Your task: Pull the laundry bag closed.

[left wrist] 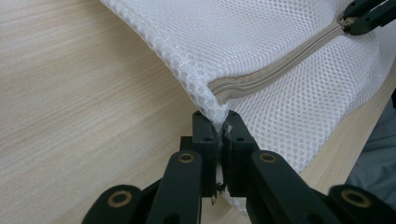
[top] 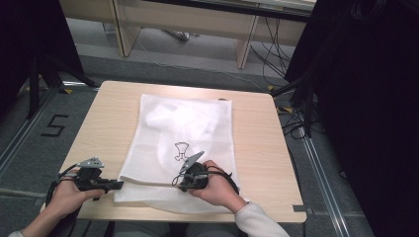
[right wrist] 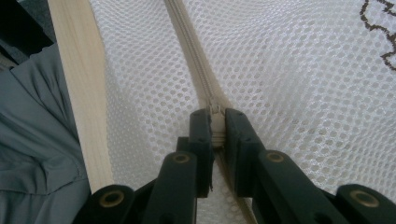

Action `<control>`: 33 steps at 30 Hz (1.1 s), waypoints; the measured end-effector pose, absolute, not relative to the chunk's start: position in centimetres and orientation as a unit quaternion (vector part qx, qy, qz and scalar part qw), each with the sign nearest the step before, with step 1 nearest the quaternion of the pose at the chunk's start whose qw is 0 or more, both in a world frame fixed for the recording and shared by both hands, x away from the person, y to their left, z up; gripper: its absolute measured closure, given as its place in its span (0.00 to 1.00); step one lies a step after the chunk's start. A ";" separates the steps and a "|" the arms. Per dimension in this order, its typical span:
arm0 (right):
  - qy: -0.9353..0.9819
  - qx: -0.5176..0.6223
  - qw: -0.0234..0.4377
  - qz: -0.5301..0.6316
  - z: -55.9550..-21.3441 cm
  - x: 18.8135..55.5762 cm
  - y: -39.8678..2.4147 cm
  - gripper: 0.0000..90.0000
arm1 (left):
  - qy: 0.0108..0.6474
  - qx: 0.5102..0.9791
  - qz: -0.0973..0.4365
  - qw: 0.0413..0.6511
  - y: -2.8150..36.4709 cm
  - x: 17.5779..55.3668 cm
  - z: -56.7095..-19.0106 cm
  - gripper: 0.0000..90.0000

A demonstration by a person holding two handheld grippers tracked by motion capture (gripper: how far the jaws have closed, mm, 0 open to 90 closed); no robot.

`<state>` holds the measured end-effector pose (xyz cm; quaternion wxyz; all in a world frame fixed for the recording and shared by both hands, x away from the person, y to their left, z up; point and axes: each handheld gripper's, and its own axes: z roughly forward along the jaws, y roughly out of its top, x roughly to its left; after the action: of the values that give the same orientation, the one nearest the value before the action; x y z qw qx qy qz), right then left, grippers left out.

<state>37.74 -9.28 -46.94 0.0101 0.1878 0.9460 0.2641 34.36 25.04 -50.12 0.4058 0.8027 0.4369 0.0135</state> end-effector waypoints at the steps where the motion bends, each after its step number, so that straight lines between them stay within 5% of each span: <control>1: 0.946 0.189 0.010 0.263 -46.9 37.7 -9.3 0.92 | 0.436 0.803 0.013 0.406 25.0 34.4 -50.1 0.95; 33: 0.944 0.200 0.013 0.264 -46.6 37.7 -10.6 0.92 | 0.438 0.802 0.018 0.406 25.0 34.3 -50.1 0.94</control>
<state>37.71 -10.56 -46.62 0.0129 0.1996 0.9436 0.2638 34.32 25.02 -50.13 0.4062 0.8015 0.4384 0.0184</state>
